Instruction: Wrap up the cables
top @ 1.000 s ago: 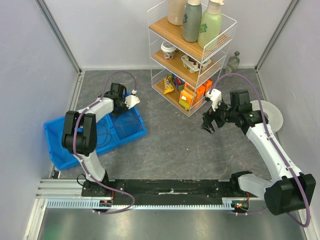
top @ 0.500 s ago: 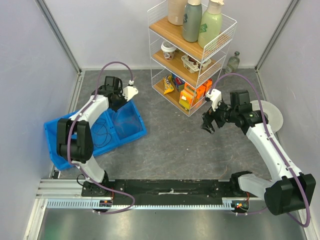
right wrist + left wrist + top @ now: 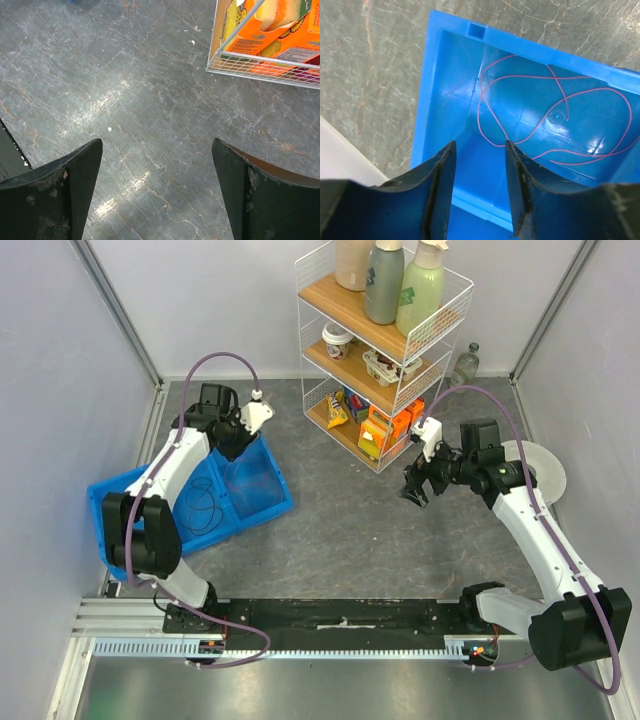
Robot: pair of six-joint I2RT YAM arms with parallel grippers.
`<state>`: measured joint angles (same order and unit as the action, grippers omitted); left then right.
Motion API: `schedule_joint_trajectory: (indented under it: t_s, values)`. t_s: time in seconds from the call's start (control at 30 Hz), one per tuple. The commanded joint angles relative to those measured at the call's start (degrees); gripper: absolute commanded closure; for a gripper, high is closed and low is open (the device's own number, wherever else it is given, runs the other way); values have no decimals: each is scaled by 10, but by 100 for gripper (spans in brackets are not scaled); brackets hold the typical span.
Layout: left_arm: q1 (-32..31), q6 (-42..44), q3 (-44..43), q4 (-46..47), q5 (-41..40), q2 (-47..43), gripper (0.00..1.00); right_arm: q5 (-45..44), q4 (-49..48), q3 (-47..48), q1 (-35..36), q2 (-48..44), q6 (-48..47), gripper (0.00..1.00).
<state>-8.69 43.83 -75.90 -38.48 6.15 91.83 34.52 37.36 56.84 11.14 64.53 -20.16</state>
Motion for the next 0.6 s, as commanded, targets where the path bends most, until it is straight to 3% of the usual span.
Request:
schedule_joint_trajectory:
  t_s: [0.0, 0.3, 0.57]
  values:
    - [14, -9, 14, 17, 8, 26, 48, 5, -7, 30, 1, -12, -6, 2]
    - [55, 63, 9, -5, 73, 66, 43, 1, -3, 14, 1, -19, -9, 2]
    - [54, 85, 1, -7, 72, 110, 35, 3, -3, 19, 1, -6, -5, 2]
